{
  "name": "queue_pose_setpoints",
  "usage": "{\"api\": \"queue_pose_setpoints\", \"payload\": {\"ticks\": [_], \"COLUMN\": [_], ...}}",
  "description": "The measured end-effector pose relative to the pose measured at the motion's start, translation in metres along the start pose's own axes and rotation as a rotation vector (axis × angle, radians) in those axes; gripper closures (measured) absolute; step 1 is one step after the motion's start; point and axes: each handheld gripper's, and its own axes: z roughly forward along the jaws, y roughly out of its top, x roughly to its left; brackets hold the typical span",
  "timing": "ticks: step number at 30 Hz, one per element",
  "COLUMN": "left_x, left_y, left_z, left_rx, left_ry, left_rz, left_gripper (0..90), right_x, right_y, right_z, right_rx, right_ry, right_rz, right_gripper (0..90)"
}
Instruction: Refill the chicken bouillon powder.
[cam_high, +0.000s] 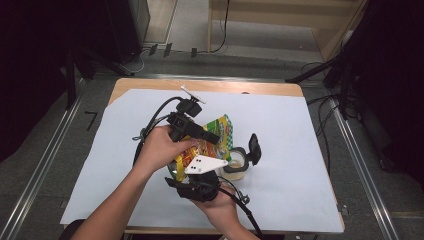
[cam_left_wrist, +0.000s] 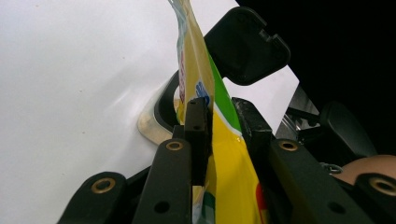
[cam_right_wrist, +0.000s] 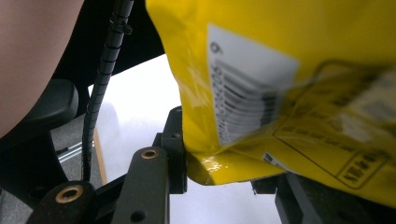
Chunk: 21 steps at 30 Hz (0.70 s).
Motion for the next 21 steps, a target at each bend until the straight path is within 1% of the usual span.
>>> {"api": "queue_pose_setpoints", "payload": {"ticks": [11,14,18,21], "left_x": [-0.003,-0.005,-0.012,-0.013], "left_y": [0.000,0.000,0.000,0.000], "left_z": [0.001,0.001,0.002,0.002], "left_rx": [-0.003,-0.003,-0.007,-0.005], "left_ry": [0.003,0.009,0.031,0.036], "left_rz": [0.005,0.011,0.027,0.031], "left_gripper": [76.9,76.7,76.3,76.3], "right_x": [-0.001,-0.001,-0.001,-0.001], "right_y": [0.000,0.000,-0.001,-0.001], "right_z": [0.001,0.001,0.001,0.001], "right_rx": [-0.003,-0.003,-0.007,-0.009], "right_ry": [-0.005,-0.007,-0.009,-0.010], "right_rz": [0.006,0.004,0.004,0.003], "right_gripper": [66.3,66.3,66.5,66.6]}}
